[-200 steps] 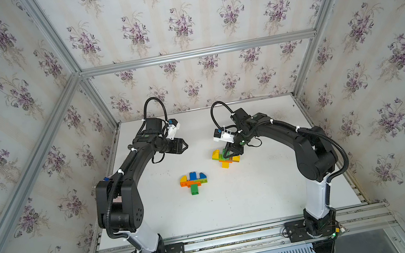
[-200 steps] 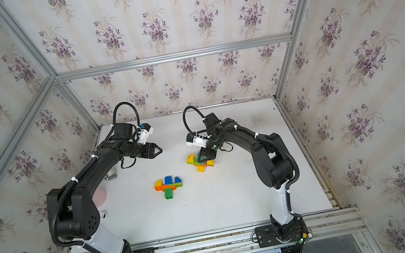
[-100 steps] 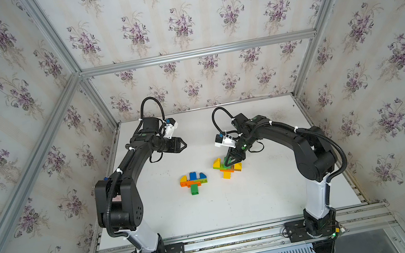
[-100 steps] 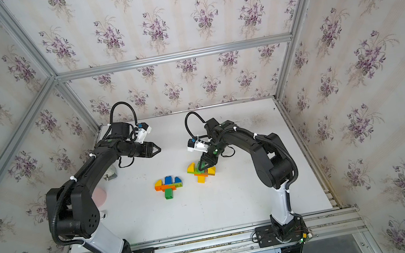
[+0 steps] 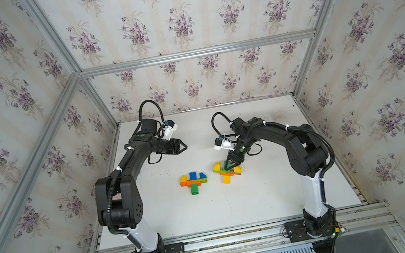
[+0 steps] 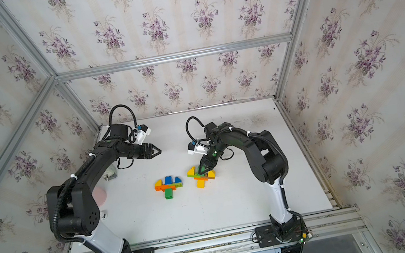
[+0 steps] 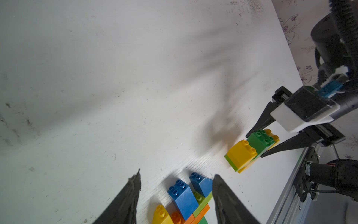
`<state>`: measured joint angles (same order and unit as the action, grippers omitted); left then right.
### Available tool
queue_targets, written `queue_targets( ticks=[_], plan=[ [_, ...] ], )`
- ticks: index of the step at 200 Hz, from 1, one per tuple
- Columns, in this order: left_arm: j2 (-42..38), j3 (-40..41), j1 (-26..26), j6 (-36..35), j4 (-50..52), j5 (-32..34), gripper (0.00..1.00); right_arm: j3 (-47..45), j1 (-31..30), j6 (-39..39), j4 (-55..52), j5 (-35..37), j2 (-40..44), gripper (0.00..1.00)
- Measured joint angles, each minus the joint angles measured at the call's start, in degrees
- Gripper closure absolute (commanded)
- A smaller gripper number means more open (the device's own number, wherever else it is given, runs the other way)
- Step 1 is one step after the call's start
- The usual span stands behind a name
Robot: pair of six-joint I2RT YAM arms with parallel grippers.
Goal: Assemble a fork with lego
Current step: Adjust the lego brick at the center of the board.
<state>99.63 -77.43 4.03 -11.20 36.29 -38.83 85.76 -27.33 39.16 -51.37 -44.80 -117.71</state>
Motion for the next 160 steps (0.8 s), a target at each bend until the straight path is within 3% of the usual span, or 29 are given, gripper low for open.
queue_targets(
  ticks=[99,107,110,113,160],
  plan=[
    [1.9,-0.5,-1.8,-1.4,2.4,-1.9,0.25,3.9,2.8,0.0,-2.3,0.3,-4.8,0.50],
    [2.2,-0.5,-2.0,-1.4,2.5,-1.5,0.18,4.5,3.2,0.0,-2.3,0.7,-5.5,0.50],
    [2.3,-0.5,-2.1,-1.4,2.5,-1.3,0.04,4.6,3.4,0.0,-2.2,0.9,-5.7,0.50],
    [2.3,-0.5,-2.2,-1.4,2.5,-1.1,0.00,4.8,3.6,-0.2,-2.2,1.2,-5.9,0.49],
    [1.8,1.4,-3.8,-1.0,2.3,2.1,0.00,2.1,7.4,-3.1,1.8,5.2,-3.4,0.47]
  ],
)
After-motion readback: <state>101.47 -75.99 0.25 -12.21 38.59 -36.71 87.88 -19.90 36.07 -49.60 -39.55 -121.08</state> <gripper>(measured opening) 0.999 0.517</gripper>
